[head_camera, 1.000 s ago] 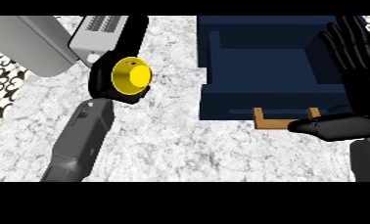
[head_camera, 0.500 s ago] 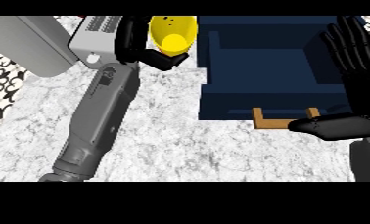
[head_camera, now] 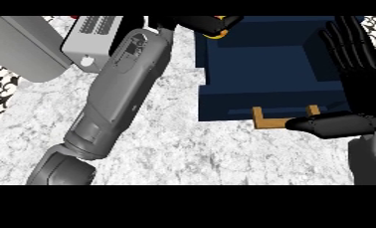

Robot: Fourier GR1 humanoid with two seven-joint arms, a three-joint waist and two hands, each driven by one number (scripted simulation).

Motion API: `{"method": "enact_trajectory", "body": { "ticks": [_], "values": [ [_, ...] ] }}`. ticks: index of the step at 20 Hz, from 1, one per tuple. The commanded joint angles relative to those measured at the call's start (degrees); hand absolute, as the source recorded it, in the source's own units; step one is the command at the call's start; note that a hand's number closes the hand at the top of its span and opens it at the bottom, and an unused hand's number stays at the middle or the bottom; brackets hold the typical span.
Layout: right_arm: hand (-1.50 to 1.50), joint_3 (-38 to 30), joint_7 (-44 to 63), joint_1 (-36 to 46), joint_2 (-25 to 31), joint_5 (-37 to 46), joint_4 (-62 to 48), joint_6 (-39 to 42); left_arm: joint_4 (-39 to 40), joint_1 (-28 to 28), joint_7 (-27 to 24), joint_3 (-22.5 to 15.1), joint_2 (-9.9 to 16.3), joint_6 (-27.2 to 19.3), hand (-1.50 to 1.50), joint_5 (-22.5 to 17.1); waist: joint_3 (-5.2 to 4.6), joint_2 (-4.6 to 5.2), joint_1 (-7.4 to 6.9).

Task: Pick up the cup, place it into the drawer and close the drawer

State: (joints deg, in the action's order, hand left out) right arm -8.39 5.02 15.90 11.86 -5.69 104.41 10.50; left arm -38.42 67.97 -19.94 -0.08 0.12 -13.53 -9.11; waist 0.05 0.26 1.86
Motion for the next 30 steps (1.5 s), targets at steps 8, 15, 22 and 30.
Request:
{"method": "enact_trajectory", "body": {
  "ticks": [8, 15, 22, 30],
  "values": [
    [-1.50, -1.24, -1.04, 2.62, 1.91, -2.78, -2.08, 3.06, 18.28, 11.37, 6.99, -10.49, -0.12, -8.57, 1.50, -6.13, 0.08, 0.98, 4.09],
    [-1.50, 1.39, 0.30, 5.42, 0.56, -2.65, -1.81, 2.98, 21.67, 8.38, 8.89, -18.07, -0.12, -2.18, 1.50, -7.87, 0.09, 1.98, 8.29],
    [-1.50, 2.46, -1.21, 7.98, -0.08, -4.05, -4.18, 4.78, 19.13, 3.88, 4.49, -20.66, -0.12, -1.79, -1.50, -12.08, 0.03, 2.77, 9.93],
    [1.50, 10.64, 0.27, 8.25, -0.42, -13.11, -3.83, 17.75, 14.11, 4.33, -2.07, -16.57, -0.12, 0.52, -1.50, -21.82, -0.04, 2.68, 9.64]
  ]
}}
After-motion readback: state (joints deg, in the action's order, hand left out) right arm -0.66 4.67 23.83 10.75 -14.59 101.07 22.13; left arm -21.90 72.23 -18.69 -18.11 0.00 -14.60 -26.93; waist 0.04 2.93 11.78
